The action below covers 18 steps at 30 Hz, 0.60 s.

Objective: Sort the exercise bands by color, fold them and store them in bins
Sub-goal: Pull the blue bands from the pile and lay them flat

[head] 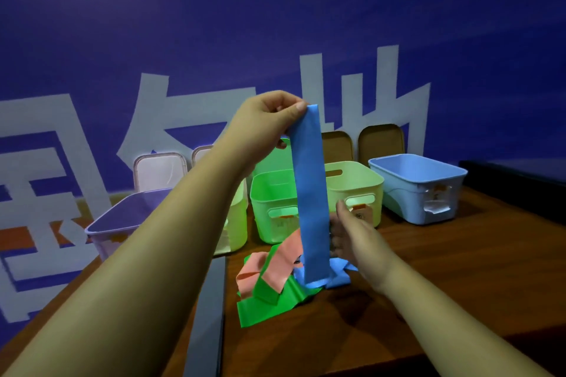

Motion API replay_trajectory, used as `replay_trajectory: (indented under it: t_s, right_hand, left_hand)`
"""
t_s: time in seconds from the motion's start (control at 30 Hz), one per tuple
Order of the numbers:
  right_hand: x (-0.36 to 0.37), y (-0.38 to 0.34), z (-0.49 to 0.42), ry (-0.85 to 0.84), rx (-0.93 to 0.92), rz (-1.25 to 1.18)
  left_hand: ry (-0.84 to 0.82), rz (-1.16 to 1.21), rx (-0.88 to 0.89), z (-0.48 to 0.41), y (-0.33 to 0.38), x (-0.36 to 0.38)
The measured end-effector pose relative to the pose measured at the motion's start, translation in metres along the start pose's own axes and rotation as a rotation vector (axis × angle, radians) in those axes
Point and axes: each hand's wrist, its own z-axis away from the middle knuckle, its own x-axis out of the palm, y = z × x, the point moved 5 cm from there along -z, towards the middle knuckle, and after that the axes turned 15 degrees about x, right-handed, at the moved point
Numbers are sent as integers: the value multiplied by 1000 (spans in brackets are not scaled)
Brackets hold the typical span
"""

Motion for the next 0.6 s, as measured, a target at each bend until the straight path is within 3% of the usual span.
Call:
replay_trajectory:
  t_s: [0.3,0.6]
  right_hand:
    - [-77,10,53,104,24,172]
    - [-193,12,128,407,143,475]
  left_hand:
    - [70,117,-82,-33,-2,79]
    - [88,176,-191,-44,-41,223]
